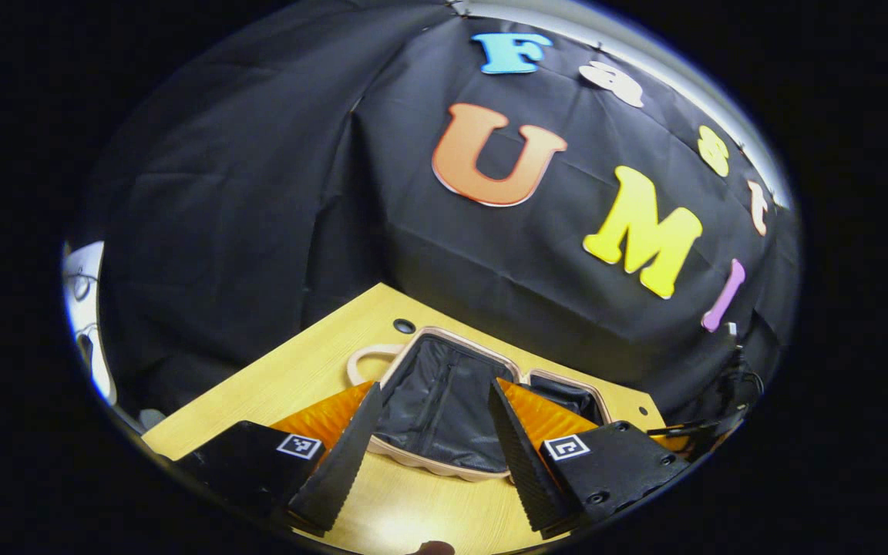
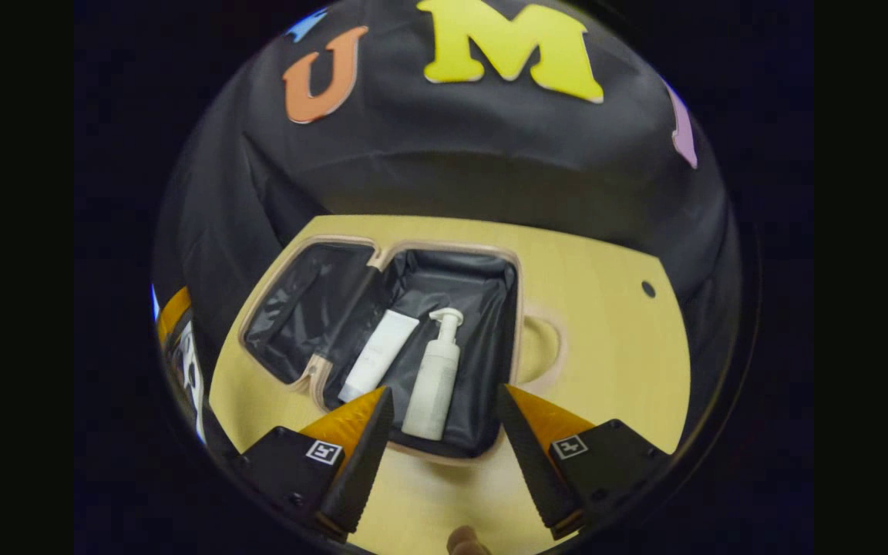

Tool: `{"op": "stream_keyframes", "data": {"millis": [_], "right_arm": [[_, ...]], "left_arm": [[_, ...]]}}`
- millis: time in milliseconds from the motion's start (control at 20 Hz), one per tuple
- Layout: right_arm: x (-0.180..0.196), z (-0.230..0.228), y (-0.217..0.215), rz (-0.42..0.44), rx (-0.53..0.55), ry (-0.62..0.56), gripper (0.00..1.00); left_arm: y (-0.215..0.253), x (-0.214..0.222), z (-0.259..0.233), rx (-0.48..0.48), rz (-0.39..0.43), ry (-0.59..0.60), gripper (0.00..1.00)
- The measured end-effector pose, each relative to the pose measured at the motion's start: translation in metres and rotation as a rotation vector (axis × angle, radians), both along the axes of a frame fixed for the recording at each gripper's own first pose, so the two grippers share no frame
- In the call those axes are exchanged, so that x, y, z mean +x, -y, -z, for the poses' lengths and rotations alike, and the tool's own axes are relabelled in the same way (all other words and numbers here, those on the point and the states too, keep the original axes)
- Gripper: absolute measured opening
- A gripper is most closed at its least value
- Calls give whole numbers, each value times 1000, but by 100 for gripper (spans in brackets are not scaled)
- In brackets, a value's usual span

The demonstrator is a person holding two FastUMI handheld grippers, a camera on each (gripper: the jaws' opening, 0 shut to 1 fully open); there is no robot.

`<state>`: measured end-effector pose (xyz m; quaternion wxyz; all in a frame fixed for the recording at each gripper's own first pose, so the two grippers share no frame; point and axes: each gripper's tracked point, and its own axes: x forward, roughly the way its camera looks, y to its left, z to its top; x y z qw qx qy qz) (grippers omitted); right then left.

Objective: First open the suitcase, pack the skin care products into it, and then close the suitcase.

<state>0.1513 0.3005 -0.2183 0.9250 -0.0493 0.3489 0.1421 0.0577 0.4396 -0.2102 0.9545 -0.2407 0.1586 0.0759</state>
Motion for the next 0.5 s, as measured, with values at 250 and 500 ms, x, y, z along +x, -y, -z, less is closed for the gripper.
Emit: {"op": "stream_keyframes", "data": {"millis": [250, 500], "right_arm": [[-51, -97, 13, -64, 17, 232, 80], [-94, -148, 32, -58, 30, 320, 80]], "left_arm": [[-44, 24, 52, -287, -56, -49, 89], [-56, 52, 101, -614, -71, -78, 89]]}}
